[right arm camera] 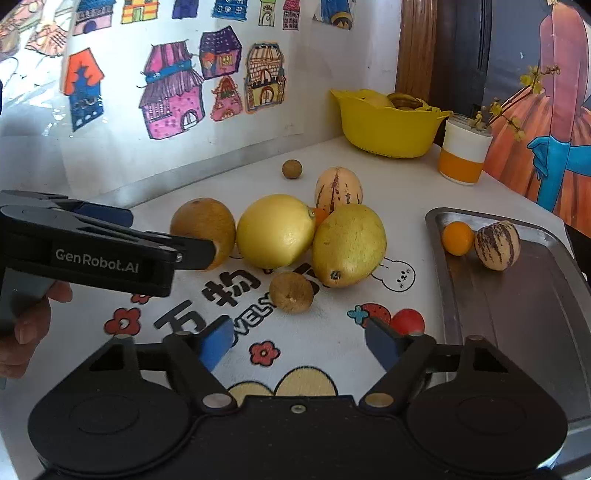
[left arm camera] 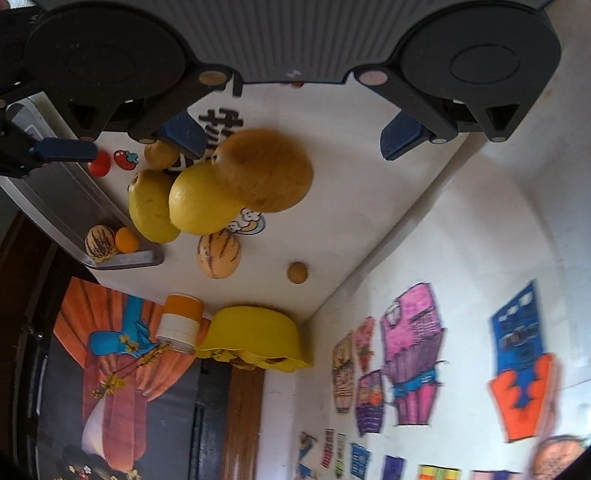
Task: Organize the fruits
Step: 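Grasp the large tan round fruit with the left tool while the right tool grasps a small brown fruit, then lift both fruits, carry them into the metal tray and open both tools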
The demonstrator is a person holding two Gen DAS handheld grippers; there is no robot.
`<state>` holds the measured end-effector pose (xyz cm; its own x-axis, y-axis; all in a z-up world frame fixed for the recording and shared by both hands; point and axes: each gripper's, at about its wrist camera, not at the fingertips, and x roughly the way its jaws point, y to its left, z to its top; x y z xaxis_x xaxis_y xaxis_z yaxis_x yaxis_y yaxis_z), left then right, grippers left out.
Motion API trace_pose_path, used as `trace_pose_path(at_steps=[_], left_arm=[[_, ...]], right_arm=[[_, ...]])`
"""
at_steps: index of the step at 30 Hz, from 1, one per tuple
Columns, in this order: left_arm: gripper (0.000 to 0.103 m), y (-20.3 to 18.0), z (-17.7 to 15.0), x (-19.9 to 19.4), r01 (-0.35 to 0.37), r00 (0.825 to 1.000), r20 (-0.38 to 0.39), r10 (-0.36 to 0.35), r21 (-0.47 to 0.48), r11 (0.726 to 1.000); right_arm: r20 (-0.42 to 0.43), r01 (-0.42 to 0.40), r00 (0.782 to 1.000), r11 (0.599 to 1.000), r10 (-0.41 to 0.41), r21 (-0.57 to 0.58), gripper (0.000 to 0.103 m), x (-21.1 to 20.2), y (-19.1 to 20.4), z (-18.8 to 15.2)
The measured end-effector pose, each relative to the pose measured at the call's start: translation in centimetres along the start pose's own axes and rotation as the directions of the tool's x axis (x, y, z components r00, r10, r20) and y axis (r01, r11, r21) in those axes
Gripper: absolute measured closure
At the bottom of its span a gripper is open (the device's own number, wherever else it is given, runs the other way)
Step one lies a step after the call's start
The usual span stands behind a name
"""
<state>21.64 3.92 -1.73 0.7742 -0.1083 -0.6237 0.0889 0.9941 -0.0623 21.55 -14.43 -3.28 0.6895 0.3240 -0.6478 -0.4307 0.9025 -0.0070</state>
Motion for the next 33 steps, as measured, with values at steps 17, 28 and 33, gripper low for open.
trace_pose_path(at_steps=[17,28,33], left_arm=[[0.003,-0.3,1.0,3.4,0.039,0.998,-0.045,-0.038,0.030,0.999],[0.029,-0.1,1.0,3.3,0.077,0.996,-0.036,-0.076,0.021,0.997],[0.031,-0.9,0.8,3.1,0.059,0.998,-0.025,-0.058,0.064,0.996]], right_arm=[[0.017,-0.027,0.999,1.000,0.027,0.003,0.053,1.7,-0.3,0.7],[0.029,-0.041,0.999,0.999,0.041,0.005,0.072,1.8,-0.1,0.8],[0.032,-0.050,0.998,0.999,0.049,0.007,0.072,1.2,-0.2,0.4]])
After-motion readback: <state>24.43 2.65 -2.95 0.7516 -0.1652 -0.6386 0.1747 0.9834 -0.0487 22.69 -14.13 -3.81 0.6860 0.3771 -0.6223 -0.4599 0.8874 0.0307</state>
